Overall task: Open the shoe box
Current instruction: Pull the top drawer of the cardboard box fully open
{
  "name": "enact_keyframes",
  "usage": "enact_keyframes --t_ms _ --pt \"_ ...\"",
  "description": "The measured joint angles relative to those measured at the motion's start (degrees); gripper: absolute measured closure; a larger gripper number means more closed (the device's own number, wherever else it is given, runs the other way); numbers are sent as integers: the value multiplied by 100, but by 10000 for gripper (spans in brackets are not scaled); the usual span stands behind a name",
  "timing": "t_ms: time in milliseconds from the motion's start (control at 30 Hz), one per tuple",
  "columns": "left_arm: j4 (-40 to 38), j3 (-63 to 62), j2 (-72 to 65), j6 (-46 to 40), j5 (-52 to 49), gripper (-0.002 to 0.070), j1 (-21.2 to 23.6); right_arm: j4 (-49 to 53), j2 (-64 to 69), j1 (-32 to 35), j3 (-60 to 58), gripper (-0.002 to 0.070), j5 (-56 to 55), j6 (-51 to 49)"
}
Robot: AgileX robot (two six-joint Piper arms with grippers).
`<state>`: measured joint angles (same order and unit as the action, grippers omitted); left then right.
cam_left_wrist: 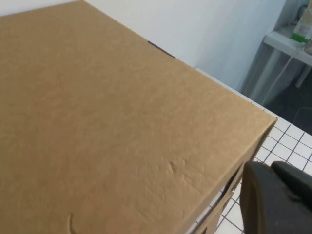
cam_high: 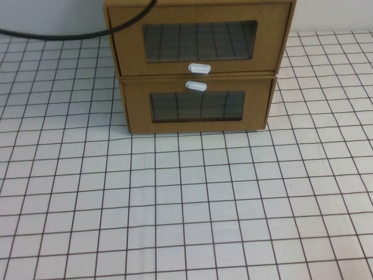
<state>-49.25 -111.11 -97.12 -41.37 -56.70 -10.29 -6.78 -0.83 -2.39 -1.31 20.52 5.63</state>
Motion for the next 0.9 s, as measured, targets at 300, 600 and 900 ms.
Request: enact_keyframes --t_ms 300,600,900 --pt "1005 -2636 -2038 590 -310 680 -751 -13 0 0 0 689 0 0" --pt "1388 -2907 -2746 613 25 680 -917 -13 0 0 0 689 0 0" --pt "1440 -2907 -2832 531 126 680 -917 -13 0 0 0 689 0 0"
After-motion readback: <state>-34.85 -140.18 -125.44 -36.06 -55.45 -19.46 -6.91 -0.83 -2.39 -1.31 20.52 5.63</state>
